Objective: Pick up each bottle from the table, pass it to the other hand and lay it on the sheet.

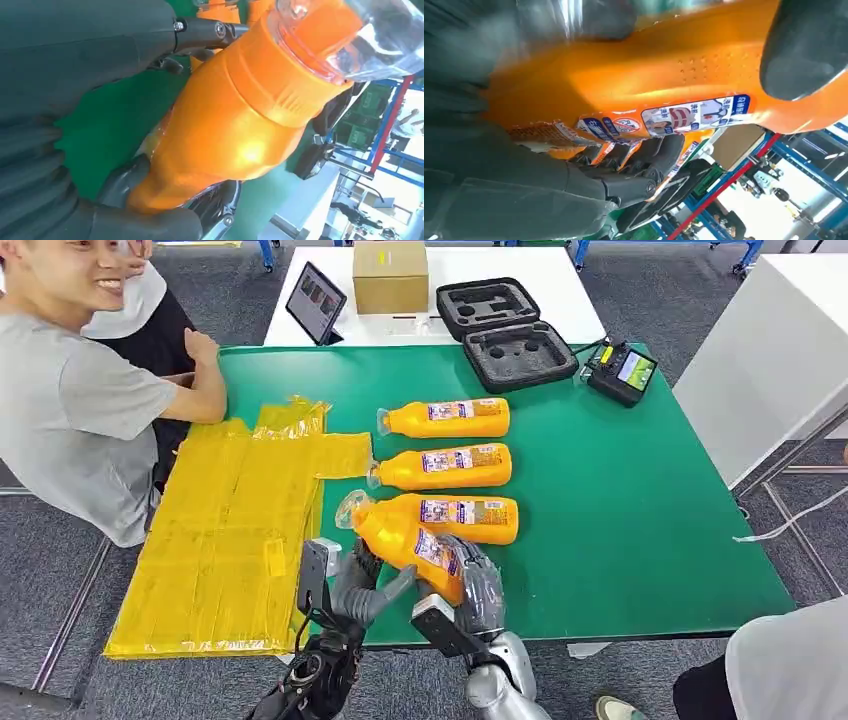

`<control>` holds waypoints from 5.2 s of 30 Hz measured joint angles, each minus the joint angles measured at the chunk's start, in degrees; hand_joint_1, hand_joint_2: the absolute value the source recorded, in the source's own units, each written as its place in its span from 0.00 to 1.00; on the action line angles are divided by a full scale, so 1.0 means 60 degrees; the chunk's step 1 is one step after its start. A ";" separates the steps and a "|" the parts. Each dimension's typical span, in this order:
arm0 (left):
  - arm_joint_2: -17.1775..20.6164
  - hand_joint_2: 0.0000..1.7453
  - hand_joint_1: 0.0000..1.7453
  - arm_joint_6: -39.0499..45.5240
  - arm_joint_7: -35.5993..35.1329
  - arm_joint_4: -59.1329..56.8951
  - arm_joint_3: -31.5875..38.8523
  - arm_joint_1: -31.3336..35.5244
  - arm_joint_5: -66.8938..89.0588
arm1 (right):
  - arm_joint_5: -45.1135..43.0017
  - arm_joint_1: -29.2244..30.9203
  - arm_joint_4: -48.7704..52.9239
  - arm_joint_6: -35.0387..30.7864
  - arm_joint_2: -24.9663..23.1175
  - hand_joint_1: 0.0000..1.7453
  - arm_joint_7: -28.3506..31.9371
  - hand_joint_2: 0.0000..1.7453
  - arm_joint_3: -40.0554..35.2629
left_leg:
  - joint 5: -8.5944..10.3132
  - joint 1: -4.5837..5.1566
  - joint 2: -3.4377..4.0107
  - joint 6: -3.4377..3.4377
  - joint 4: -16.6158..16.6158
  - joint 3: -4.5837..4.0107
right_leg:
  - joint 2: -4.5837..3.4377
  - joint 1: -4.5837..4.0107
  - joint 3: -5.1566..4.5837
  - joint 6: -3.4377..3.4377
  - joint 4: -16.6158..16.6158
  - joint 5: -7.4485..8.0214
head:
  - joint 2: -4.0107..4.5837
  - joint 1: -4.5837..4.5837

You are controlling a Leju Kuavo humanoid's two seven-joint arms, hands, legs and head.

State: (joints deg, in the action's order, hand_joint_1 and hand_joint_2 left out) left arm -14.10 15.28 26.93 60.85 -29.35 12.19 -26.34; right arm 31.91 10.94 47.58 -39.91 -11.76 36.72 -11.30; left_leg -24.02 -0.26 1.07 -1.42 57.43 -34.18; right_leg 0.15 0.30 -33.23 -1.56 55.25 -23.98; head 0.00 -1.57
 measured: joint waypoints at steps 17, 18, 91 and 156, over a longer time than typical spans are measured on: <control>-0.0149 1.00 0.00 0.0659 0.0339 -0.0499 -0.0007 0.0385 -0.0422 | 0.0076 0.0593 -0.0601 -0.0051 -0.0313 1.00 0.0069 1.00 -0.0954 | 0.0010 -0.0002 -0.0005 0.0007 0.0001 -0.0017 | 0.0004 -0.0002 -0.0013 0.0001 0.0002 0.0002 | 0.0000 0.0000; -0.0149 1.00 0.00 0.0685 0.0346 -0.0506 -0.0004 0.0389 -0.0452 | 0.0076 0.0596 -0.0601 -0.0051 -0.0317 1.00 0.0080 1.00 -0.0965 | 0.0010 -0.0001 -0.0005 0.0007 0.0001 -0.0019 | 0.0004 -0.0002 -0.0014 0.0001 0.0002 0.0002 | 0.0000 0.0000; 0.0420 1.00 1.00 0.3952 -0.4682 0.1009 0.4704 0.0856 1.9001 | -0.2040 0.0048 -0.0649 0.0645 -0.0288 0.00 0.0386 1.00 -0.2073 | 0.0035 -0.0006 -0.0025 0.0004 0.0002 -0.0067 | 0.0039 -0.0008 -0.0065 0.0003 0.0007 0.0004 | 0.0000 0.0004; 0.1534 1.00 0.45 0.2907 -0.6186 -0.5971 0.3825 0.3695 1.8910 | -0.2947 -0.0591 0.1224 0.1148 0.0189 0.00 0.0521 1.00 -0.1832 | 0.0057 -0.0004 -0.0051 0.0012 0.0003 -0.0085 | 0.0064 -0.0005 -0.0070 -0.0003 0.0014 0.0014 | 0.0000 0.0000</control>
State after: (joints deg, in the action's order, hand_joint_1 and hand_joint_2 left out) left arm -4.90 32.72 -10.19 25.03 -6.40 34.35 87.12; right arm 14.23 7.39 54.93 -33.03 -10.62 39.85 -22.29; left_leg -23.67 -0.28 0.76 -1.35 57.44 -34.69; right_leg 0.53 0.27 -33.65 -1.58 55.33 -23.89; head 0.00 -1.57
